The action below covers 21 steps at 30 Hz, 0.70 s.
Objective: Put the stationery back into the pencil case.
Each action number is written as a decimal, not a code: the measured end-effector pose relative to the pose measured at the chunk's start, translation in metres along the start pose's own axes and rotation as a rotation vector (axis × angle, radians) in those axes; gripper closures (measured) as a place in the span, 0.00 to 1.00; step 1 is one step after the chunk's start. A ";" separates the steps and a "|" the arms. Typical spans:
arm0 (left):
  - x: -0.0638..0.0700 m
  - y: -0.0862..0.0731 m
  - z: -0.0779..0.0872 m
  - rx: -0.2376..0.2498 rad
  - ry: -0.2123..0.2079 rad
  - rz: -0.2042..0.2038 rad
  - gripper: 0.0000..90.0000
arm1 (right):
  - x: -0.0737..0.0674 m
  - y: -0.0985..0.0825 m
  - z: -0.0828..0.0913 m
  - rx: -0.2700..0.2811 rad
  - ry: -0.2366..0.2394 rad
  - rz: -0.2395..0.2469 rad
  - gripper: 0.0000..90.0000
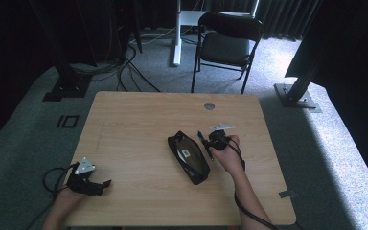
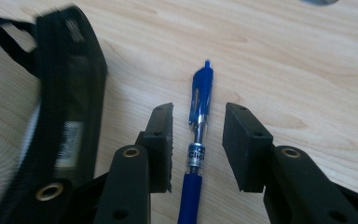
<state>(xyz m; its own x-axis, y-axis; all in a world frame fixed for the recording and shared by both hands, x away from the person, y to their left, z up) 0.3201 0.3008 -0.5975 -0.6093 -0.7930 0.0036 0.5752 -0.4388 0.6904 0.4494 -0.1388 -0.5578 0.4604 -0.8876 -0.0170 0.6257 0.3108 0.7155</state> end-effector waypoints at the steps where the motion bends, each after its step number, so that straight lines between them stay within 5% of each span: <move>1: 0.000 0.000 0.000 0.000 0.000 0.000 0.02 | 0.000 -0.001 -0.003 -0.005 -0.001 -0.004 0.71; 12: 0.000 0.000 0.000 0.000 0.000 0.000 0.02 | 0.002 -0.012 -0.023 -0.065 -0.031 -0.004 0.76; 21: 0.000 0.000 0.000 0.000 0.000 0.000 0.02 | 0.002 -0.014 -0.025 -0.063 -0.055 -0.003 0.88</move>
<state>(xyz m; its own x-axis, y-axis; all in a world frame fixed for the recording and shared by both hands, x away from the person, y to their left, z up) 0.3201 0.3008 -0.5976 -0.6093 -0.7929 0.0038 0.5751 -0.4386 0.6906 0.4575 -0.1368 -0.5854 0.4242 -0.9053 0.0199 0.6663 0.3269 0.6703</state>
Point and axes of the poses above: each handheld gripper's, and its own axes: z roughly backward along the jaws, y roughly out of its top, x roughly to its right, the point moved 6 cm from there along -z, roughly forward along the jaws, and after that the axes turned 2 degrees about -y, right-handed, at the moved point
